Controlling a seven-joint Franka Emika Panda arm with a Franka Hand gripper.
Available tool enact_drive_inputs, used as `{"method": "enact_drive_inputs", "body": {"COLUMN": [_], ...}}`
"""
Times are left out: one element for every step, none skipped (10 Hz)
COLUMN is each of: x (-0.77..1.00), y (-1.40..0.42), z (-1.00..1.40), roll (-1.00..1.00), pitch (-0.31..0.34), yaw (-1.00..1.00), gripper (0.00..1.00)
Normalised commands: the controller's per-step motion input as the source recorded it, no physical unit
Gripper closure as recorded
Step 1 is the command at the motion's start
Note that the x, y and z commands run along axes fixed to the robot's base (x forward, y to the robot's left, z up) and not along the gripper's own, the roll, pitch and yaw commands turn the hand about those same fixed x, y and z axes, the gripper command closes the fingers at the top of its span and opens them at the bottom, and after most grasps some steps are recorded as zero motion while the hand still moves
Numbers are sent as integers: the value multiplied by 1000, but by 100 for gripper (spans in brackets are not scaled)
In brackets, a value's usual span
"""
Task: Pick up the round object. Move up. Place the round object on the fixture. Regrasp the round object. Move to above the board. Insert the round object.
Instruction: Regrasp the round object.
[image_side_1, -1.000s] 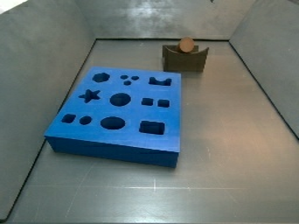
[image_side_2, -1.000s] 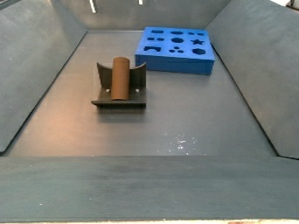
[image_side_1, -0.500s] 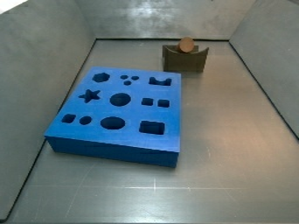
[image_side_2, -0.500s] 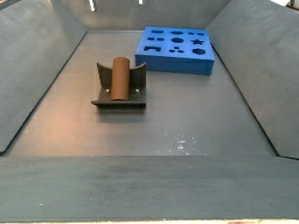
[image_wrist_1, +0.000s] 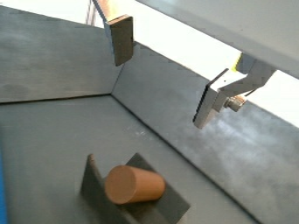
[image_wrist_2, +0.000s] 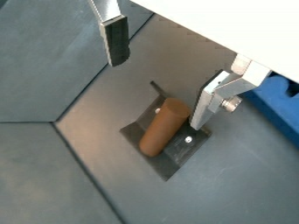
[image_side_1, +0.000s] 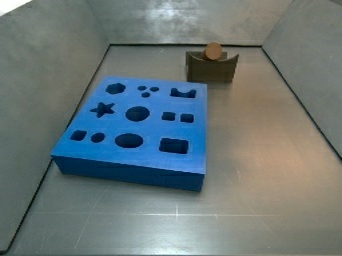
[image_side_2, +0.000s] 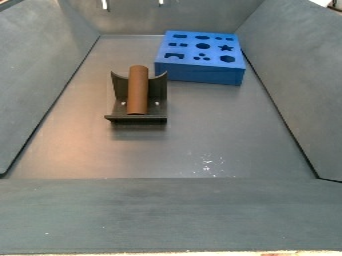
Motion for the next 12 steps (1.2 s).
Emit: {"method": "enact_drive_inputs", "body": {"x": [38, 45, 48, 55, 61, 71, 80, 90, 95, 98, 91, 83], "y": [-28, -32, -32, -36, -36, -38, -39, -46, -49, -46, -41, -39], "z": [-10, -15, -15, -10, -8, -14, -14, -20, -20, -19, -18, -14], "roll": [1000, 1000, 1000, 1000, 1000, 1000, 1000, 1000, 940, 734, 496, 371], "pitch": [15, 32, 49, 76, 90, 130, 165, 224, 244, 234, 202, 165], "yaw": [22, 26, 31, 42, 49, 68, 90, 137, 121, 141, 176, 198], "gripper": [0, 0, 0, 0, 0, 0, 0, 0, 0, 0, 0, 0]}}
